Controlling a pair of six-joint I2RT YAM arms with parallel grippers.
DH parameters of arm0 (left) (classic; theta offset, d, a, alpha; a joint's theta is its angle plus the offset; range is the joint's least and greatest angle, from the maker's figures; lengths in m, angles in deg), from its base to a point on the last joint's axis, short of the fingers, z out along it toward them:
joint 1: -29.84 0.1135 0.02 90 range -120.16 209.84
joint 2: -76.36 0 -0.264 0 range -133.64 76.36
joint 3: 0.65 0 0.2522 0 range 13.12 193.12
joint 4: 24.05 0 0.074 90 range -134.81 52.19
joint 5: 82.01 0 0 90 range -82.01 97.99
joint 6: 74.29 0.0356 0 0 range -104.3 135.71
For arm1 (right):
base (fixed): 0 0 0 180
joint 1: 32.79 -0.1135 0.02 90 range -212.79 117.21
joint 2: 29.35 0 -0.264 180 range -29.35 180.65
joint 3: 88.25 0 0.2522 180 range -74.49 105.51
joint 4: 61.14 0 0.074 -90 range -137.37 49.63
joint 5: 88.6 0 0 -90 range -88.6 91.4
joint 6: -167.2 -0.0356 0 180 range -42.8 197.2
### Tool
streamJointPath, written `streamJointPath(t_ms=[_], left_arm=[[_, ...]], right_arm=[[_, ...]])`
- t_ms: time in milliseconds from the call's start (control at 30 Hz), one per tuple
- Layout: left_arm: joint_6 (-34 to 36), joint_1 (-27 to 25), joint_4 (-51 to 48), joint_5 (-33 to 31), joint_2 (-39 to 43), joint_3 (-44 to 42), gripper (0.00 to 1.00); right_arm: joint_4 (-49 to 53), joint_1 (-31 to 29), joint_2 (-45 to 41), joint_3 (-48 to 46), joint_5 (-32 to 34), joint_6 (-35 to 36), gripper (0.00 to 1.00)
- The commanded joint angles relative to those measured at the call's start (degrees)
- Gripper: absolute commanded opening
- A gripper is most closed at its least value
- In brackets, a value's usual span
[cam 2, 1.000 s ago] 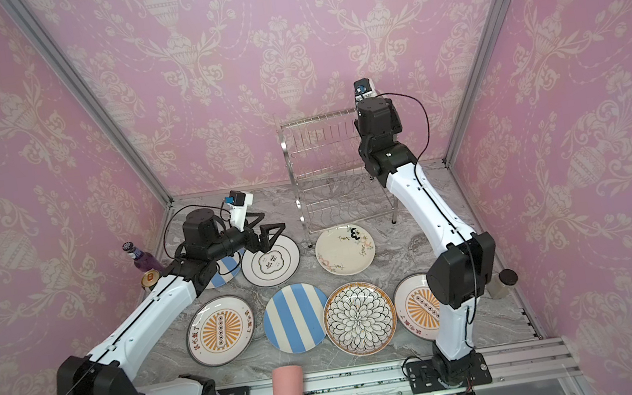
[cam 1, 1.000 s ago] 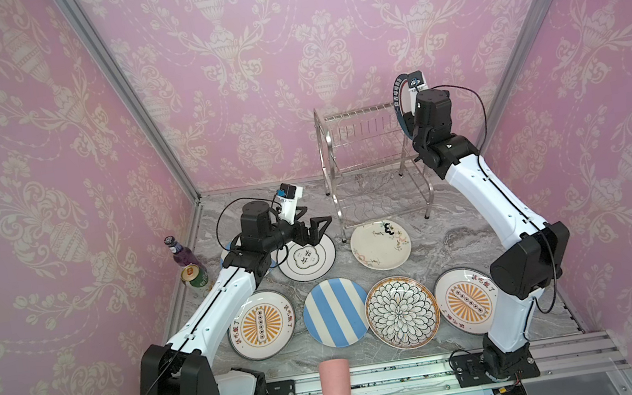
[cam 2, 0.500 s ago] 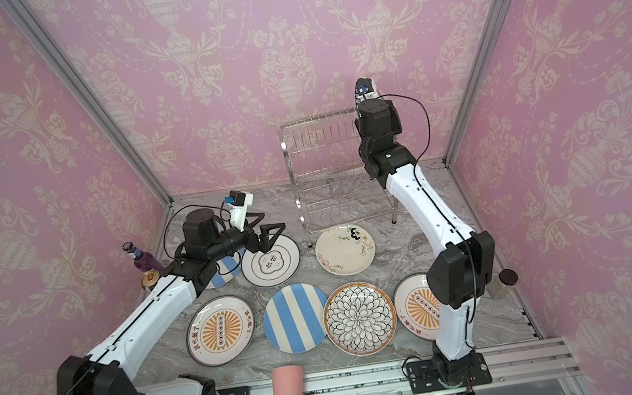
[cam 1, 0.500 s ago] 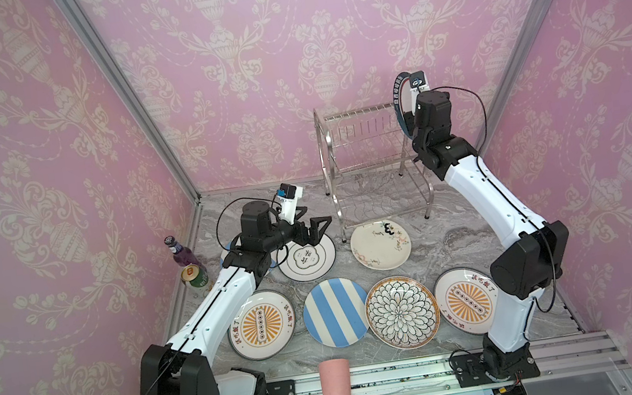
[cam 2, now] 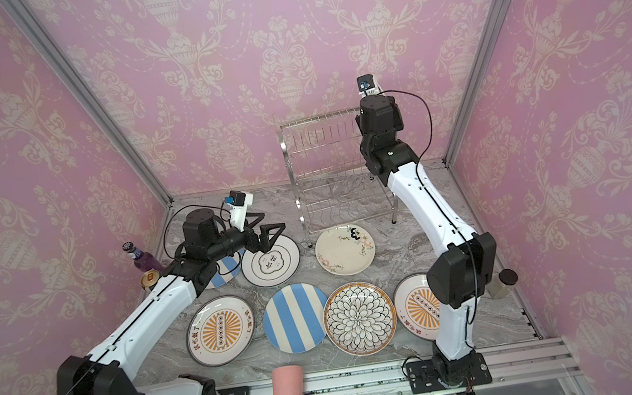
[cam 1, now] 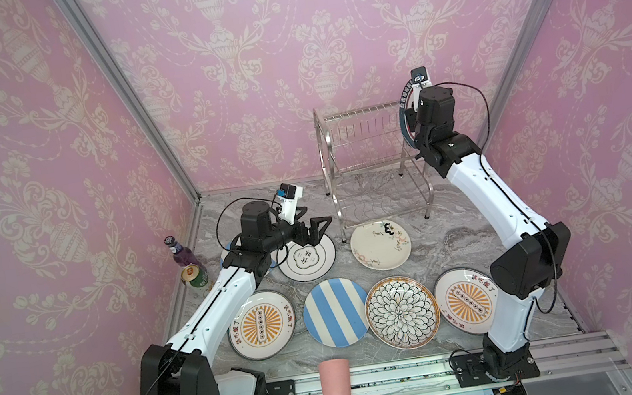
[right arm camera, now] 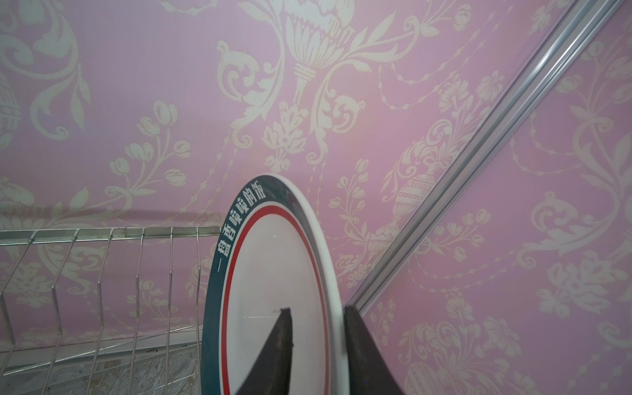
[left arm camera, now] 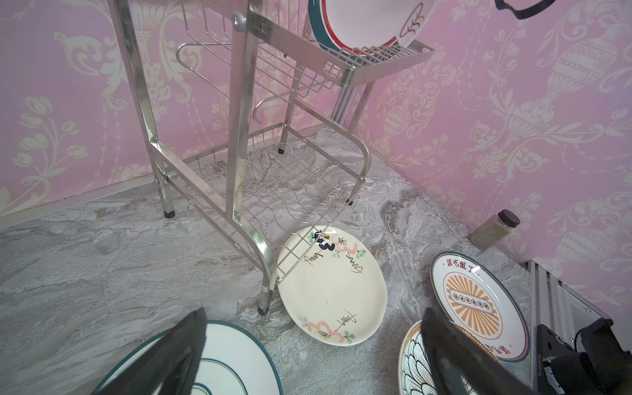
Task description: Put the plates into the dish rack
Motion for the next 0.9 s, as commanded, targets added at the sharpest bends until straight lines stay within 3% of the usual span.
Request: streamJointPath(t_ms=[0, 167, 433, 633, 867], left_arm=[[1.07, 0.58, -0.78, 0.30, -0.26, -0.26, 0.99], [1.08, 0.58, -0.68, 0.13, -0.01, -0.43, 0.99], [0.98, 0.56, -1.56, -2.67, 1.12, -0.37, 0.99], [0.98, 0.56, -3.02, -6.62, 2.05, -0.19, 0.99], [0.74, 0.58, -4.19, -8.24, 2.34, 0.22, 0.99]], right_arm=[[0.96, 0.28, 1.10, 4.45, 0.34, 2.39, 0.33], [3.65, 0.30, 1.78, 7.82, -0.25, 2.74, 0.37], [12.19, 0.30, 0.44, 12.83, -4.00, -1.61, 0.54], [21.60, 1.12, -8.72, 8.54, -17.09, -11.30, 0.65], [32.46, 4.03, -23.57, -4.36, -31.49, -20.38, 0.66]])
